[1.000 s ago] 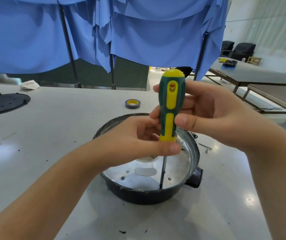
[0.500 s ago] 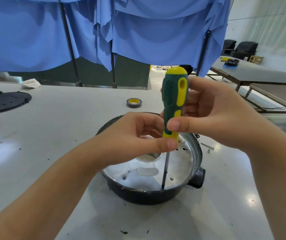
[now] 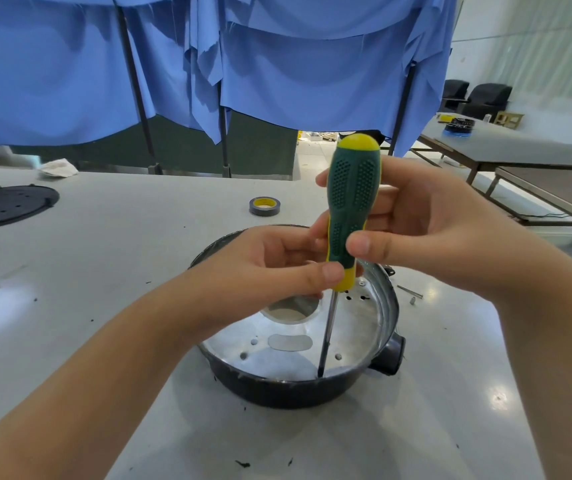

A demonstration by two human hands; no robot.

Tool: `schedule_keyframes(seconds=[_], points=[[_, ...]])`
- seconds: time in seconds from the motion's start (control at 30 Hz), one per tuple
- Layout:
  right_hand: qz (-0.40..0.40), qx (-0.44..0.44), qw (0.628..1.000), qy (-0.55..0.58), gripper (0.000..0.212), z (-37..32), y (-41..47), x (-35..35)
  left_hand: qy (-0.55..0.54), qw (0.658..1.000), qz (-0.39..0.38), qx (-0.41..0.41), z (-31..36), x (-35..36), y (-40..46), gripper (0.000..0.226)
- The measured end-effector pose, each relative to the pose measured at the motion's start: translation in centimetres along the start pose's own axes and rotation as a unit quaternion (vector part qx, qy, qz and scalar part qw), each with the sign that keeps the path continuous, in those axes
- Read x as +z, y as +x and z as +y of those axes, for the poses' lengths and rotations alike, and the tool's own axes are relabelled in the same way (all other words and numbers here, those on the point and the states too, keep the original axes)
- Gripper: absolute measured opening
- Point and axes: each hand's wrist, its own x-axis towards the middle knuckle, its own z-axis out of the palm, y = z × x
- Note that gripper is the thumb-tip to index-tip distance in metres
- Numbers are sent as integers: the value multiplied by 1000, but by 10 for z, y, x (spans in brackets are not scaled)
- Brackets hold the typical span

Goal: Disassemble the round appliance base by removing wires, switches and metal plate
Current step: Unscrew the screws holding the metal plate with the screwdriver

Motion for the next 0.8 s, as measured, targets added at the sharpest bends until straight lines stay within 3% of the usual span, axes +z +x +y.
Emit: schedule_keyframes(seconds=[0.27, 0.53, 0.7, 0.8], points=[[66, -14, 995, -79, 43, 1, 5, 8, 30, 999, -6, 20, 2, 1, -1, 26], [22, -7, 1000, -16, 45, -3, 0, 6, 82, 987, 138, 28, 8, 17, -1, 43], [52, 12, 996, -75, 46, -1, 4, 8, 127, 965, 227, 36, 12, 34, -4, 34], [85, 0, 991, -100, 41, -2, 5, 11, 132, 961, 240, 31, 13, 36, -5, 39]])
